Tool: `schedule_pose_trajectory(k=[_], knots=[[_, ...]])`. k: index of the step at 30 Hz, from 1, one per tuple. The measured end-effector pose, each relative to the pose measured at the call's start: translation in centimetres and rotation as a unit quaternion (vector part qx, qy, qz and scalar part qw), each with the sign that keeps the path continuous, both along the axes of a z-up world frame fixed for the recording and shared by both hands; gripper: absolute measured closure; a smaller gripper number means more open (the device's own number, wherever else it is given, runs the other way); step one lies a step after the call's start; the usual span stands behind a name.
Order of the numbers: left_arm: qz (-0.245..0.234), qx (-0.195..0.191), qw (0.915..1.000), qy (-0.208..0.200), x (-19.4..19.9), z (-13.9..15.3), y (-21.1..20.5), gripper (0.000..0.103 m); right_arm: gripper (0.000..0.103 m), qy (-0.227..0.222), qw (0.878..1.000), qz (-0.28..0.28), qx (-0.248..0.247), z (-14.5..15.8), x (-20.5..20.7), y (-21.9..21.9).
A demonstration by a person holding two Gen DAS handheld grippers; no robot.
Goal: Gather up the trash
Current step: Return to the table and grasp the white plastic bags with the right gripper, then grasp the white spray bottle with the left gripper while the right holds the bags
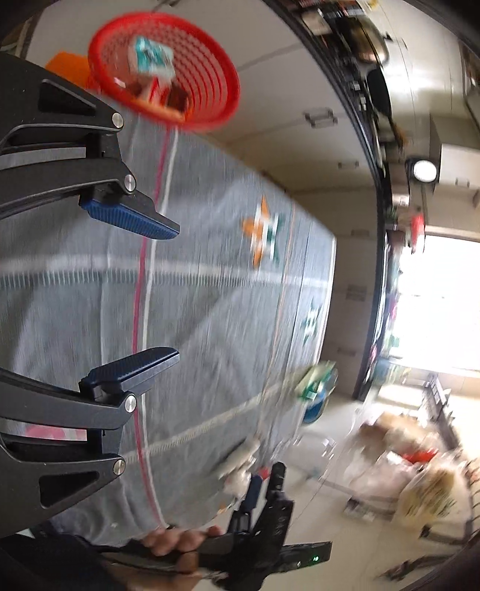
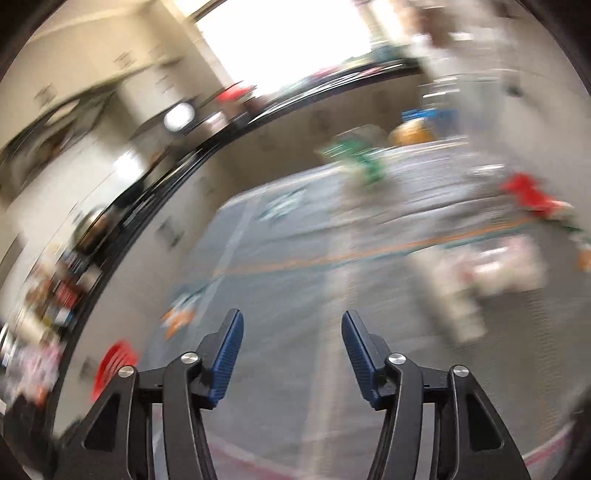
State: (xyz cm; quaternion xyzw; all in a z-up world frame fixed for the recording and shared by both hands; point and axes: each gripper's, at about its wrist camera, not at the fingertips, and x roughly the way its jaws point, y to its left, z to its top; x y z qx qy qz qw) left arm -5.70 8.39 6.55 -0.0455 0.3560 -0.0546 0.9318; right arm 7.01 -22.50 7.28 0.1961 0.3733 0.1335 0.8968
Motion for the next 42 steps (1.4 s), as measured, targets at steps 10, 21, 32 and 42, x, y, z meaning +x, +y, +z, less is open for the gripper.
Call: schedule_pose_trajectory(k=[10, 21, 32, 42], knots=[[-0.047, 0.015, 0.9985, 0.022, 3.0, -0.2, -7.1, 0.042, 0.033, 0.065, 0.981, -0.178, -0.030, -3.3, 3.5, -12.7], [-0.037, 0.020, 0.9983, 0.040, 4.8, -0.9, -7.9, 0.042, 0.067, 0.097, 0.992, -0.078, 0.024, -6.7, 4.9, -10.7], [-0.022, -0.010, 0.9973, 0.069, 6.7, -1.9, -7.7, 0.039, 0.073, 0.111, 0.981, 0.138, 0.084, -7.4, 3.1, -0.7], [0.035, 0.011, 0.9909, 0.130, 8.3, -5.1, -8.2, 0.048, 0.073, 0.057, 0.989, 0.085, 0.109, -6.0, 2.6, -3.6]])
